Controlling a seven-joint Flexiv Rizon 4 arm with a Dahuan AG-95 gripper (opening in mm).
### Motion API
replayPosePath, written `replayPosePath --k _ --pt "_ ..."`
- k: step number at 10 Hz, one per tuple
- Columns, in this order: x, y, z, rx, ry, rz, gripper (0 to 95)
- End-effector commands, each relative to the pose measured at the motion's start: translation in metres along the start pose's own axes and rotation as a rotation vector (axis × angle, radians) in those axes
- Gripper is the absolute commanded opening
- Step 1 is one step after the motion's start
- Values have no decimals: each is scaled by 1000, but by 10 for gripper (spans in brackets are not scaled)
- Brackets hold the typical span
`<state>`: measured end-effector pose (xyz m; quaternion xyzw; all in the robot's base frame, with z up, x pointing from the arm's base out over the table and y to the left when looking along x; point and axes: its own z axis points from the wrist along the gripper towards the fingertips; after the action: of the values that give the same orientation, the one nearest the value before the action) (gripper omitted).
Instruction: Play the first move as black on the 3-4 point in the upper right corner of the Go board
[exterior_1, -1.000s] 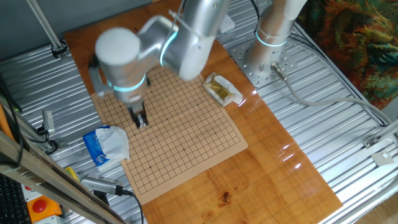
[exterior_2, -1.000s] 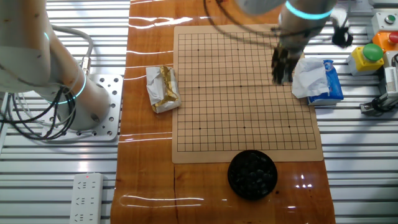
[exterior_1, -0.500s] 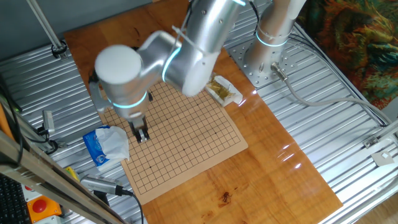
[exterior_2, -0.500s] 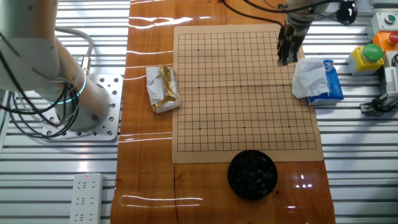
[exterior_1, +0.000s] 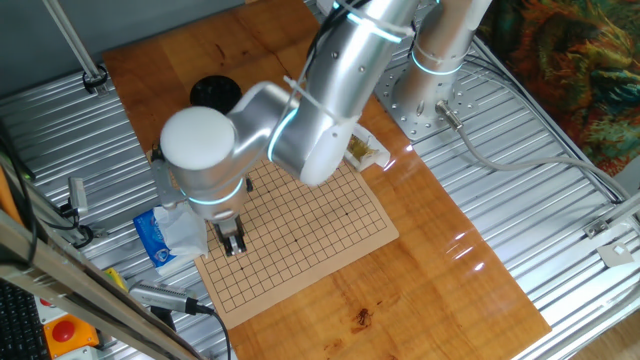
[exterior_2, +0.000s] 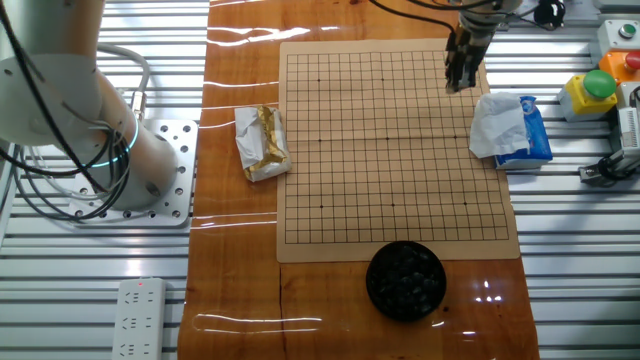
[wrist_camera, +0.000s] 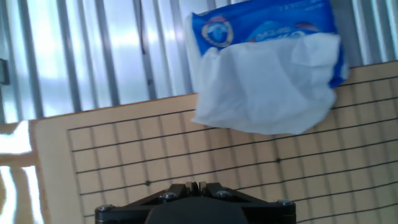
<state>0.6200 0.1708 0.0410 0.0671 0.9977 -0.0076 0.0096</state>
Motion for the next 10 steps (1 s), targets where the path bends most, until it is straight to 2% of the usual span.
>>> replayPosePath --k 1,6,10 --pt "1 6 4 -11 1 6 0" --pt "1 12 3 -37 9 13 0" --pt "1 13 3 -38 10 5 0"
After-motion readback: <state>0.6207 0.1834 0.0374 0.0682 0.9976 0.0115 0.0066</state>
